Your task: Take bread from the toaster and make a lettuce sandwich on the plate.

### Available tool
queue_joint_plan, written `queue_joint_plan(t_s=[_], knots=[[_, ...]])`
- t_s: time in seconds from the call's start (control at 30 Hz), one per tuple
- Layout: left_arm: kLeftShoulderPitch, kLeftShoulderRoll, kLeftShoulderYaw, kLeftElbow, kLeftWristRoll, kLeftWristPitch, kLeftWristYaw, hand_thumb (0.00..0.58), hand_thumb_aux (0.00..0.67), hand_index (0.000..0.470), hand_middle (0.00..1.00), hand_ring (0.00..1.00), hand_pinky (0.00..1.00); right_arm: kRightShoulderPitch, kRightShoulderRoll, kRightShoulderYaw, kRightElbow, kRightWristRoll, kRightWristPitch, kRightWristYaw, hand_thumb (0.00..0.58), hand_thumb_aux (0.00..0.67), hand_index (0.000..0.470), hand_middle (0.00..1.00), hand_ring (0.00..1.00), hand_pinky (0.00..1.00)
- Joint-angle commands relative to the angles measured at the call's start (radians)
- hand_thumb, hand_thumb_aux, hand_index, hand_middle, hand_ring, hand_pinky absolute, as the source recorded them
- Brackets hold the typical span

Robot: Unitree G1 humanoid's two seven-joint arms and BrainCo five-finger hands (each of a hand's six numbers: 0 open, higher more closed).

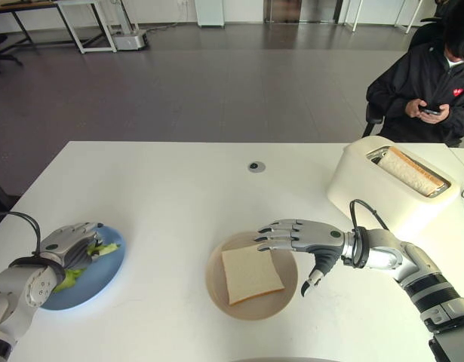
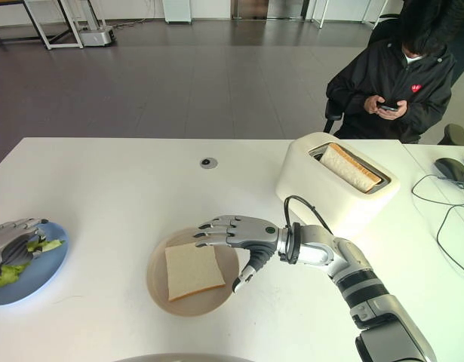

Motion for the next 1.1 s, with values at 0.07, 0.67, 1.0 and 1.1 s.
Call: queue_joint_plan(t_s=[0.07,0.67,1.0,1.1], knots=[[0.117,0.02,0.171,-0.229,0.02,0.047,-0.021,0.58,0.67,0.47,0.0,0.0,0.0,-0.011,0.002,-0.015,-0.013,0.011,0.004,-0.006,0.0,0.0,0.0,0.0,0.0,0.0],[-0.284,-0.491,-0.548,-0.508,0.299,-0.193,-0.1,0.58,0.67,0.47,0.0,0.0,0.0,-0.107,-0.079,-0.173,0.129,-0.163,0.098,-0.265,0.0,0.0,0.0,0.0,0.0,0.0],[-0.18,-0.471,-0.519,-0.651,0.256,-0.191,-0.205,0.58,0.67,0.47,0.0,0.0,0.0,-0.121,-0.087,-0.146,0.141,-0.19,0.096,-0.291,0.0,0.0,0.0,0.0,0.0,0.0],[-0.166,-0.474,-0.518,-0.656,0.248,-0.188,-0.226,0.58,0.67,0.47,0.0,0.0,0.0,-0.12,-0.091,-0.144,0.139,-0.193,0.094,-0.295,0.0,0.0,0.0,0.0,0.0,0.0]])
